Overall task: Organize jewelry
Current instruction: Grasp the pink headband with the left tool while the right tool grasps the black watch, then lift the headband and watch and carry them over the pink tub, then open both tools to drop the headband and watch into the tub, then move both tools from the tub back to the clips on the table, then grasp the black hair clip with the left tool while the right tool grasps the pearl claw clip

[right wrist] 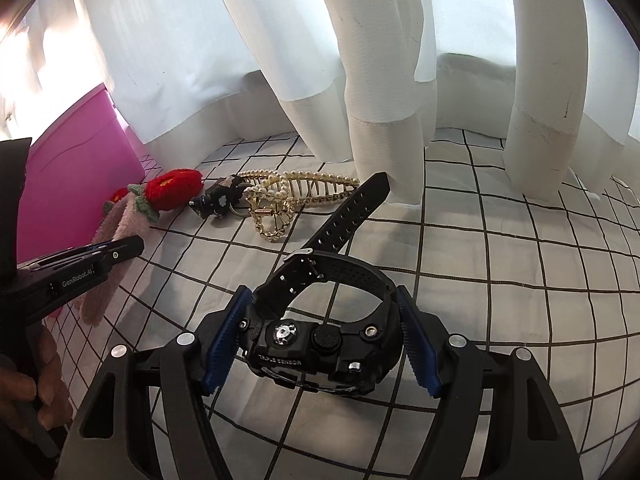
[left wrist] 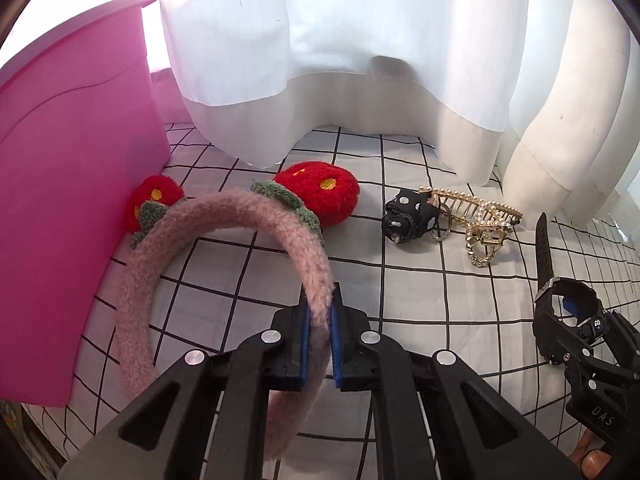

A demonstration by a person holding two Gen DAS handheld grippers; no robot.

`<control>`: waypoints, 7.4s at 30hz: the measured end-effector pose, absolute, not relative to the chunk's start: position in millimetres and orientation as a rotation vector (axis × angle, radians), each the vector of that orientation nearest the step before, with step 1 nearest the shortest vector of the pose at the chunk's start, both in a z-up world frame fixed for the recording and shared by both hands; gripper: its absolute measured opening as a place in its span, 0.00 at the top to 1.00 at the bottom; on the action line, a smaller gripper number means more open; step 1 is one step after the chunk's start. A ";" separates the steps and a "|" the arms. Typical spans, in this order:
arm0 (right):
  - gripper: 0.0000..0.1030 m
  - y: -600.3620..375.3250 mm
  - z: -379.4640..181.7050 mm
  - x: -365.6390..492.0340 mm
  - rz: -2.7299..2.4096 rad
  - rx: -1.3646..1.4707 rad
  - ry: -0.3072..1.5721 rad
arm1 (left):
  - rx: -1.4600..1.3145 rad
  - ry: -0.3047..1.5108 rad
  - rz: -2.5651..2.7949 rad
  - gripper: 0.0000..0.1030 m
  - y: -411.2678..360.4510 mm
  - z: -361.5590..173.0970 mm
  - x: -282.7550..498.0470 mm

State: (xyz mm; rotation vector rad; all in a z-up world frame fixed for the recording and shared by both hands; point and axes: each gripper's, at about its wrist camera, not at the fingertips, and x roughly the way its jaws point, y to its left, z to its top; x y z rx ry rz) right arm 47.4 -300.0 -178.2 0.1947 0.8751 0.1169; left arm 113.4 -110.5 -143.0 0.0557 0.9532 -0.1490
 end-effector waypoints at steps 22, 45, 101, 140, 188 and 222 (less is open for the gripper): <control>0.33 -285.8 -89.1 4.6 0.299 0.131 0.854 | -0.028 0.896 -0.092 0.89 -98.0 -52.9 35.5; 0.33 -245.4 33.2 35.8 0.623 0.043 0.626 | -0.103 0.629 0.145 0.86 -58.9 95.5 -15.1; 0.31 110.5 -36.7 271.2 0.795 -0.333 1.198 | -0.497 1.064 0.277 0.17 219.2 -23.6 145.2; 0.27 77.1 17.6 203.2 0.778 -0.300 1.049 | -0.358 0.945 0.413 0.07 203.1 34.9 58.4; 0.26 -321.6 -72.5 21.7 0.327 0.128 0.973 | -0.037 0.987 0.057 0.06 -69.4 -45.7 41.6; 0.26 -267.3 -175.9 131.8 -0.053 0.252 0.934 | 0.136 0.973 -0.235 0.06 -97.2 -167.5 177.1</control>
